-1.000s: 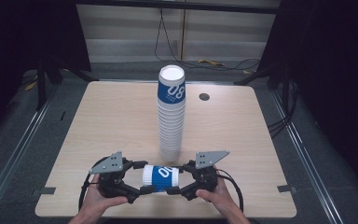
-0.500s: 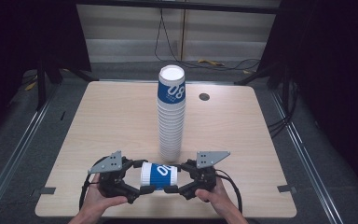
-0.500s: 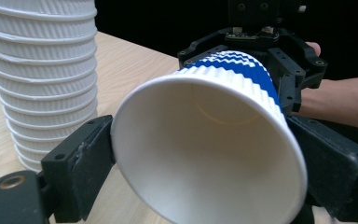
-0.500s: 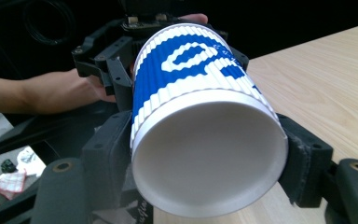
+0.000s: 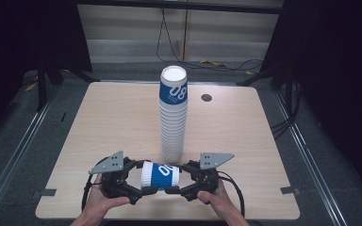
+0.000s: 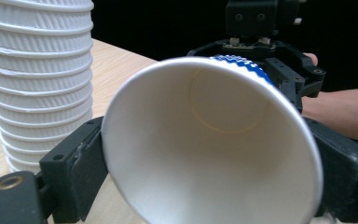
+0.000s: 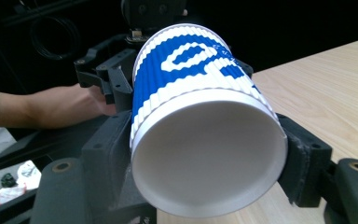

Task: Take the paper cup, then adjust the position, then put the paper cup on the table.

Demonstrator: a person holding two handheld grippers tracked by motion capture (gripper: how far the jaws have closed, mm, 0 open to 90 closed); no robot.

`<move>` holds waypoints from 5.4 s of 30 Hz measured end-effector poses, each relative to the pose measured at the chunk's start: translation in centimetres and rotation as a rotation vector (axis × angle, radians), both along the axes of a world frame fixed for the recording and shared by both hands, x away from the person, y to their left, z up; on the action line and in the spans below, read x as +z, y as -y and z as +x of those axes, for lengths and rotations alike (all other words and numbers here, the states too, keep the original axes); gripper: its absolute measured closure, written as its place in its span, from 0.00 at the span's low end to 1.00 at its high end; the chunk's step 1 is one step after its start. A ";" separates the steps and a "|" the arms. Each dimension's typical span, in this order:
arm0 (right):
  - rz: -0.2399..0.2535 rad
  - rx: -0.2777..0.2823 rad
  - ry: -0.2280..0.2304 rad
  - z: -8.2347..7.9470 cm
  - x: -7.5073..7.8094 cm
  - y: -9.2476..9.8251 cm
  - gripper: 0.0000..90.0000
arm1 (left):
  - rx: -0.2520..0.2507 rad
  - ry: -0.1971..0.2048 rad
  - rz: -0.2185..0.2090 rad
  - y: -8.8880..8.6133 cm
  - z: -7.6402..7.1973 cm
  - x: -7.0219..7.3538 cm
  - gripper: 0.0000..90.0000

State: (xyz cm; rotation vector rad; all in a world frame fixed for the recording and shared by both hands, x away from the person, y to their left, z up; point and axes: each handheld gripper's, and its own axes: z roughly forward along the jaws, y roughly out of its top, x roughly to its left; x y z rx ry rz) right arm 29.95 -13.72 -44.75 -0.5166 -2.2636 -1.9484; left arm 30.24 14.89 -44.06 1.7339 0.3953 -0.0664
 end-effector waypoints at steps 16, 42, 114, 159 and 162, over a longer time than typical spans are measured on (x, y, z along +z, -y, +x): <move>-0.001 0.017 -0.020 0.2 0.0 -0.1 0.31 | -0.031 -0.039 -0.009 -0.1 0.4 0.0 0.13; -0.112 -0.023 -0.069 0.3 -0.1 -0.4 0.15 | -0.035 -0.050 -0.026 -1.4 0.5 0.4 0.18; -0.401 -0.370 -0.091 -0.4 -2.4 7.7 0.21 | 0.404 -0.198 0.547 -5.1 8.3 2.3 0.18; -0.433 -0.345 -0.073 -0.6 -2.4 6.7 0.21 | 0.512 -0.332 0.878 -6.6 13.3 1.6 0.15; -0.430 -0.344 -0.073 -0.5 -2.4 6.7 0.21 | 0.508 -0.311 0.879 -6.2 13.5 1.6 0.15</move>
